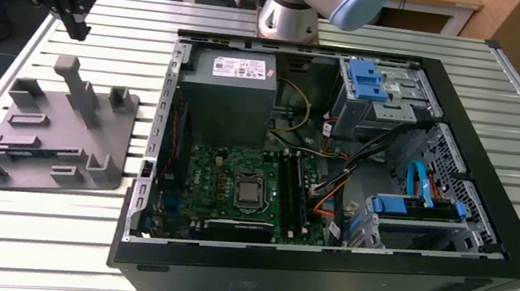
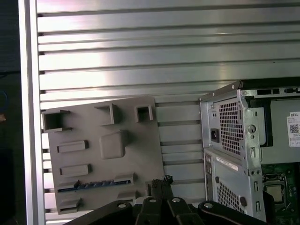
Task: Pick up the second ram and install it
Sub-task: 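Reach for the second ram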
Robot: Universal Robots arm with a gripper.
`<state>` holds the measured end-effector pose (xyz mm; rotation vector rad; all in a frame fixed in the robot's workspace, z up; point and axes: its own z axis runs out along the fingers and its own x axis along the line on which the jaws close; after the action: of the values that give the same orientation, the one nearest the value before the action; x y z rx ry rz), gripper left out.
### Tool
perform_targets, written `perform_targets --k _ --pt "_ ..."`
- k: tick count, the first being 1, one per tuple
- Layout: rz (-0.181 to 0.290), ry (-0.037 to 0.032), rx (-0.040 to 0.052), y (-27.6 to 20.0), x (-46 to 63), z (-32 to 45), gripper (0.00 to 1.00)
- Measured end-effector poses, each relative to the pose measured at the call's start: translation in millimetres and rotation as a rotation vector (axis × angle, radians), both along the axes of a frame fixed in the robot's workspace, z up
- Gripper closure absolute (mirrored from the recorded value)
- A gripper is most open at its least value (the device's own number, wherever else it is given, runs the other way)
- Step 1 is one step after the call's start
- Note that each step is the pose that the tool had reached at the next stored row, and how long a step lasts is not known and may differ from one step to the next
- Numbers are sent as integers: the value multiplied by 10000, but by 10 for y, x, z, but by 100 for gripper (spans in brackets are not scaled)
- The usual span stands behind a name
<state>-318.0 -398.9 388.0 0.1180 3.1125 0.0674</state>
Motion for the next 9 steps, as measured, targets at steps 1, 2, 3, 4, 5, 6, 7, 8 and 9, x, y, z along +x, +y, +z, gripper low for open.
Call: perform_targets --k 1,2,3,4,5,6,7,8,9 --pt "0 1 0 0 -21 0 90" --pt "0 0 0 0 -40 -1 90" --pt "1 0 0 0 -57 -2 90" --pt "1 0 0 0 -74 -3 90" --pt "1 -1 1 0 -89 -3 90" --pt "0 -1 0 0 -106 -4 90" --pt "1 0 0 0 -127 -5 90" --pt "1 0 0 0 -152 -5 90" --pt "1 -1 0 0 -175 -7 90"
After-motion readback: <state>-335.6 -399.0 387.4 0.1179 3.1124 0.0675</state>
